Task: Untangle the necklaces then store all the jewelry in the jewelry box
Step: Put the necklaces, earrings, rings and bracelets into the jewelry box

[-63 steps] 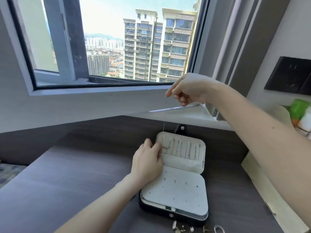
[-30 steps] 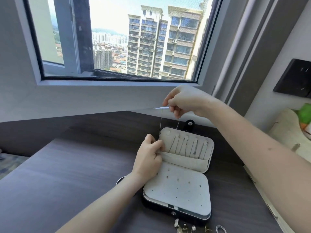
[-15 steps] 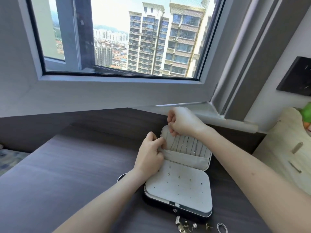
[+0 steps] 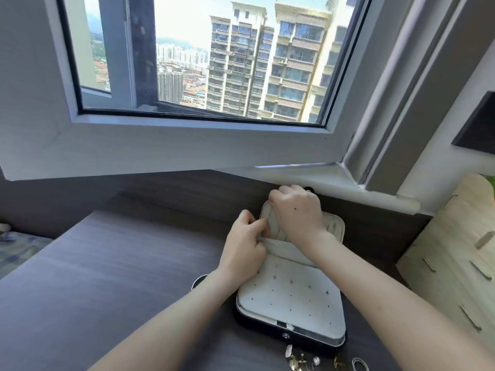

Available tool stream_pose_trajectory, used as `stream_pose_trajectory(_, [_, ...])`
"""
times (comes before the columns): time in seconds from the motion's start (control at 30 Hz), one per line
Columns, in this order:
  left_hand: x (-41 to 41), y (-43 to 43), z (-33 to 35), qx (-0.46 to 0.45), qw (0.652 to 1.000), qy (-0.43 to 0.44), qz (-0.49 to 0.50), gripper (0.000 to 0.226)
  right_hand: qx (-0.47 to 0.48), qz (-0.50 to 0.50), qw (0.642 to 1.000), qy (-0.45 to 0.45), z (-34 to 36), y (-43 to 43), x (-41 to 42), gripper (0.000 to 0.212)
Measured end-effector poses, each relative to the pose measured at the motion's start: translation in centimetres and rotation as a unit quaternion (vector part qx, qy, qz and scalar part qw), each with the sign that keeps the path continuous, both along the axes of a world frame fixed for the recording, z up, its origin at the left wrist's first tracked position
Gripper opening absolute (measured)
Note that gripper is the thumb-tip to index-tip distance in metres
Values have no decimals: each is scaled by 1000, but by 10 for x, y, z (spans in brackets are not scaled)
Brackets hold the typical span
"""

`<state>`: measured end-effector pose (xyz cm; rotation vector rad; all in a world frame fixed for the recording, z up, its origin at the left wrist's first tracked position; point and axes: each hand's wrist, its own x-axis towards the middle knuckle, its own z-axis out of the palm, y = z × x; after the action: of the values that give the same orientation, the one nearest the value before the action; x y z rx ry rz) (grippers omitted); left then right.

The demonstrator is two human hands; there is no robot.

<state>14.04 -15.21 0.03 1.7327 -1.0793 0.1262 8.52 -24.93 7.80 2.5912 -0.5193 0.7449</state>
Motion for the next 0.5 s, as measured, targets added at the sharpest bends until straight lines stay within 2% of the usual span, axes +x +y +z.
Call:
stream_pose_trajectory(0.13, [1,0,-1,-2,1000,1,-3,26,26,-22,998,-57,2,0,0,44])
stream_pose_trajectory(0.2, [1,0,-1,-1,1000,2,-3,25,62,-15,995,-80,5,-4,-1,37])
stream_pose_trajectory(0.27, [1,0,-1,0,1000,1,-3,24,132,-44,989,-59,11,-5,0,27])
stream_pose_trajectory(0.37, [1,-1,-1,1,1000,2,-5,23,204,-73,974,-59,18,-8,0,24])
stream_pose_trajectory(0.5, [1,1,-1,-1,1000,-4,-5,21,219,-84,971,-48,22,-8,5,23])
